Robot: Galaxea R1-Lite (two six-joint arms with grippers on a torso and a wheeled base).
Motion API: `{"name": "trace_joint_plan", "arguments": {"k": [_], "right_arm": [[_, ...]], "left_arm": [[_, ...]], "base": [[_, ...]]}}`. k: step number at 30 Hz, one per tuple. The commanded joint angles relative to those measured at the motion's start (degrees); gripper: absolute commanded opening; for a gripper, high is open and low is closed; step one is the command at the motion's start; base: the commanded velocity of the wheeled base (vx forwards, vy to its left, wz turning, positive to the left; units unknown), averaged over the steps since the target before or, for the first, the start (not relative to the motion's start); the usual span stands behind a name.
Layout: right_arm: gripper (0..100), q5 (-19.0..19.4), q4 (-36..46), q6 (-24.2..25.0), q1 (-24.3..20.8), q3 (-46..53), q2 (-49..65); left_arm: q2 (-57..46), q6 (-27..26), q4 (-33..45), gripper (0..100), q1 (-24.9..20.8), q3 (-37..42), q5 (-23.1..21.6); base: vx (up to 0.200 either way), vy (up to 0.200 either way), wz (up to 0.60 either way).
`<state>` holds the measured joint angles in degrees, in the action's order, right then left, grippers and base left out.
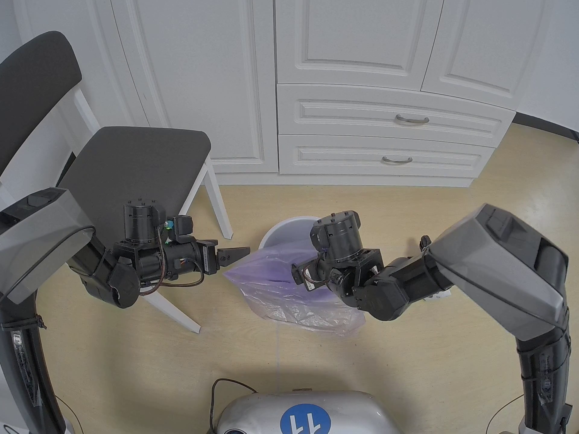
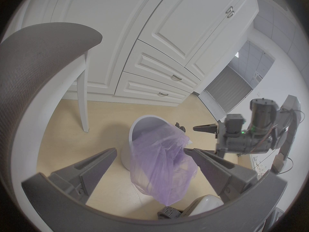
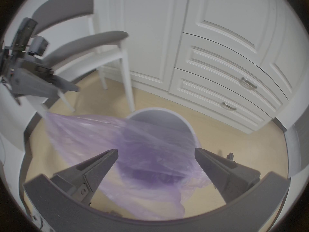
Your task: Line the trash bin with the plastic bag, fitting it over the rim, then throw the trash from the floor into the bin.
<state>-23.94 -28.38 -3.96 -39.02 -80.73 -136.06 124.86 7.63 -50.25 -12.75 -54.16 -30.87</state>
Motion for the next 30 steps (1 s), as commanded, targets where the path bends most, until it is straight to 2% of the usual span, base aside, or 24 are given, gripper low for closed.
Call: {"name": "trace_joint_plan", "arguments": {"k": [1, 8, 15, 21, 25, 30], "right_arm": [[100, -2.16, -1.94, 0.45, 1.84, -0.75, -7.20], [100, -1.90, -2.56, -1.14, -0.70, 5.14, -7.64], [100, -1.55, -2.38, -3.68, -0.79, 5.40, -6.76], [100, -0.14, -1.85, -3.86, -1.85, 4.79, -2.10], [100, 1.00, -1.68, -6.76, -1.23, 0.66, -4.04], [100, 0.91, 2.36, -9.05, 1.40, -10.59, -11.51]], "left_arm": [[-0.23, -0.16, -0.11, 100, 0.01, 0.46, 0.10], [-0.40, -0.78, -0.81, 100, 0.10, 1.08, 0.10], [-0.32, -1.83, -0.90, 100, -0.52, 1.34, 0.19], [-0.05, -3.76, -0.90, 100, -1.05, 1.78, 0.37], [0.21, -5.35, -0.90, 100, -1.14, 1.96, 0.54], [0.48, -6.93, -0.90, 100, -1.14, 2.48, 0.63]], "base": [[0.000, 0.000, 0.00], [0.000, 0.000, 0.00], [0.000, 0.000, 0.00], [0.000, 0.000, 0.00], [0.000, 0.000, 0.00], [0.000, 0.000, 0.00]]}}
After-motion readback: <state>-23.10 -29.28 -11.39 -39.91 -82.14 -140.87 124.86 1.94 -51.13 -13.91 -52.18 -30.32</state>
